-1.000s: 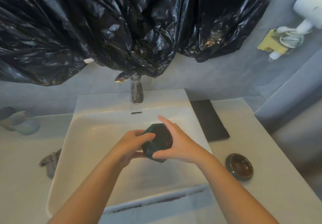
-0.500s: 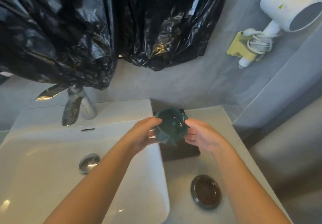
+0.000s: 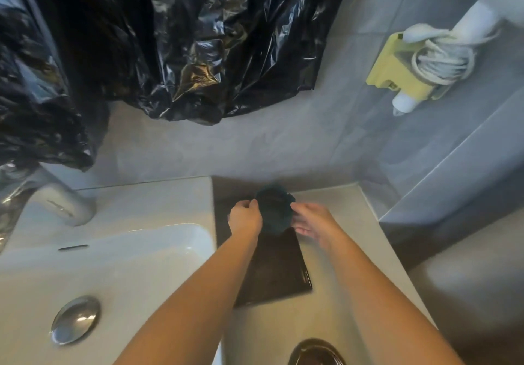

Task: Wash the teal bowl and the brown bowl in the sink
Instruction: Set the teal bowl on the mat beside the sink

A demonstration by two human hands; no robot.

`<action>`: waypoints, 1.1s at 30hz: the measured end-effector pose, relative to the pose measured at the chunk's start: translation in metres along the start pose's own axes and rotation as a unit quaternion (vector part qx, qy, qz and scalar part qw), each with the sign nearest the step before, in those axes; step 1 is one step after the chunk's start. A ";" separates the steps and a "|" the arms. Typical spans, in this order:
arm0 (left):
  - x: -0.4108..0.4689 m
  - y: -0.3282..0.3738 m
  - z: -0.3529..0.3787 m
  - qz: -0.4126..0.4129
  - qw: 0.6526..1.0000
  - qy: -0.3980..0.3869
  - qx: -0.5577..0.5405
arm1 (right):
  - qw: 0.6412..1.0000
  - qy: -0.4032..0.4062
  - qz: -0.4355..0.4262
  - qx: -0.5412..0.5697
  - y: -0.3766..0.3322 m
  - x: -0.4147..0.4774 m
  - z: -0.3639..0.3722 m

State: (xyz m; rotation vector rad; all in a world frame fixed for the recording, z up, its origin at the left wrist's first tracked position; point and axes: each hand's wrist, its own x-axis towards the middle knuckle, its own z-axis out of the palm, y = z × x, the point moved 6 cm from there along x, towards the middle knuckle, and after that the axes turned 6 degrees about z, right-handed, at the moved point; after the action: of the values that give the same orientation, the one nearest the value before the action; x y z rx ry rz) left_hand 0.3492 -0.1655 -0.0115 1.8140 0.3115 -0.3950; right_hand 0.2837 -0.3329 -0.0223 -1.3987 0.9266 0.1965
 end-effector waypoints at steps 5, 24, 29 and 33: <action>0.023 -0.010 0.003 0.001 0.999 0.037 -0.005 | 0.996 0.042 -0.038 -0.067 0.003 0.031 0.007; 0.018 -0.010 0.003 -0.008 0.994 -0.022 0.108 | 0.977 0.087 -0.128 -0.148 0.017 0.011 0.016; -0.052 -0.003 -0.016 0.108 0.984 -0.010 0.140 | 0.957 0.103 -0.159 -0.219 0.056 -0.056 0.002; -0.125 -0.029 -0.019 0.128 0.970 -0.113 0.174 | 0.938 0.118 -0.162 -0.282 0.104 -0.114 -0.013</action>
State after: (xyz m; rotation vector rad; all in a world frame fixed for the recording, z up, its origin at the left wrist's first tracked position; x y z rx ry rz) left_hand 0.2258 -0.1407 0.0213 2.0954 -0.1623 -0.4916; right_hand 0.1386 -0.2772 -0.0247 -2.1241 0.8501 0.0410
